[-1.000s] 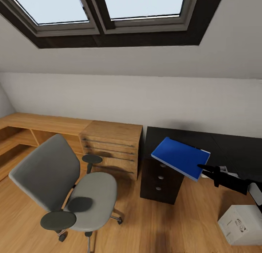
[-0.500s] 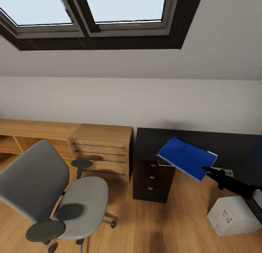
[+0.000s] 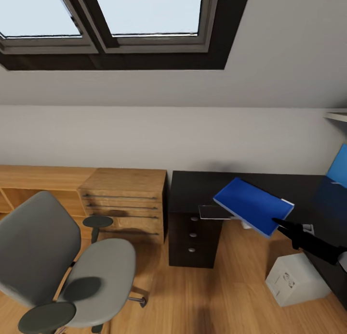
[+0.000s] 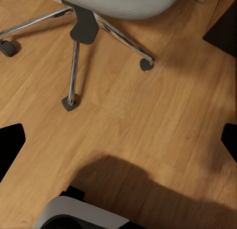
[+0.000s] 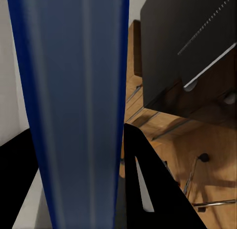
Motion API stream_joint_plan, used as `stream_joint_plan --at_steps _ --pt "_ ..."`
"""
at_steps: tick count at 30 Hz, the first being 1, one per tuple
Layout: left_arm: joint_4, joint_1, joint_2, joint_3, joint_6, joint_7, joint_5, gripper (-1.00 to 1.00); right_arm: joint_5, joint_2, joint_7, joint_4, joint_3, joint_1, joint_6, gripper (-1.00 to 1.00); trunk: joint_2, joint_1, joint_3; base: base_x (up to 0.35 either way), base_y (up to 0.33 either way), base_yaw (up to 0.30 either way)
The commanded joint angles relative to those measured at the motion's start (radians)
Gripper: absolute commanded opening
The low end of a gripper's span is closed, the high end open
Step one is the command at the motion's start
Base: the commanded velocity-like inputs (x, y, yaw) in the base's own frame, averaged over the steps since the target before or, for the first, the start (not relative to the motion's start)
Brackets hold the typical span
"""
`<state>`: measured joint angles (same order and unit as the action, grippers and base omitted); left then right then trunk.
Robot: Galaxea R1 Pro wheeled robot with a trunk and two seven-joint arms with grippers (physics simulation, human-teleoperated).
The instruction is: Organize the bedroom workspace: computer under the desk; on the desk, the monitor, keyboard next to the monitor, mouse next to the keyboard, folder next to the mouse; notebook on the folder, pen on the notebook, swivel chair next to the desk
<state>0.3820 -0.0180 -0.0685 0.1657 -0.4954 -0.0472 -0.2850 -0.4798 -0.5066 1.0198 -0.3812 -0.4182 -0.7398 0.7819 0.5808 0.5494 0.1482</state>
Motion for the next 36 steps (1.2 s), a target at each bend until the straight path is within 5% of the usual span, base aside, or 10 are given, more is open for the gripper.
stream_joint_plan --at_steps 1,17,36 --pt "0.002 0.0 0.0 0.001 0.0 -0.005 -0.008 1.0 0.0 0.0 0.001 0.002 -0.003 -0.001 0.001 -1.0 0.001 0.0 0.0 0.0 0.0 -0.131" --pt "-0.001 0.0 0.001 0.003 0.003 -0.005 -0.008 1.0 0.001 0.002 0.002 0.016 -0.005 -0.001 -0.022 -1.0 0.001 0.0 -0.009 0.0 0.0 -0.048" --pt "-0.002 0.0 0.003 0.003 0.003 -0.005 -0.008 1.0 0.001 0.005 0.001 0.058 -0.005 -0.001 -0.077 -1.0 0.001 0.0 -0.016 0.0 0.0 -0.239"
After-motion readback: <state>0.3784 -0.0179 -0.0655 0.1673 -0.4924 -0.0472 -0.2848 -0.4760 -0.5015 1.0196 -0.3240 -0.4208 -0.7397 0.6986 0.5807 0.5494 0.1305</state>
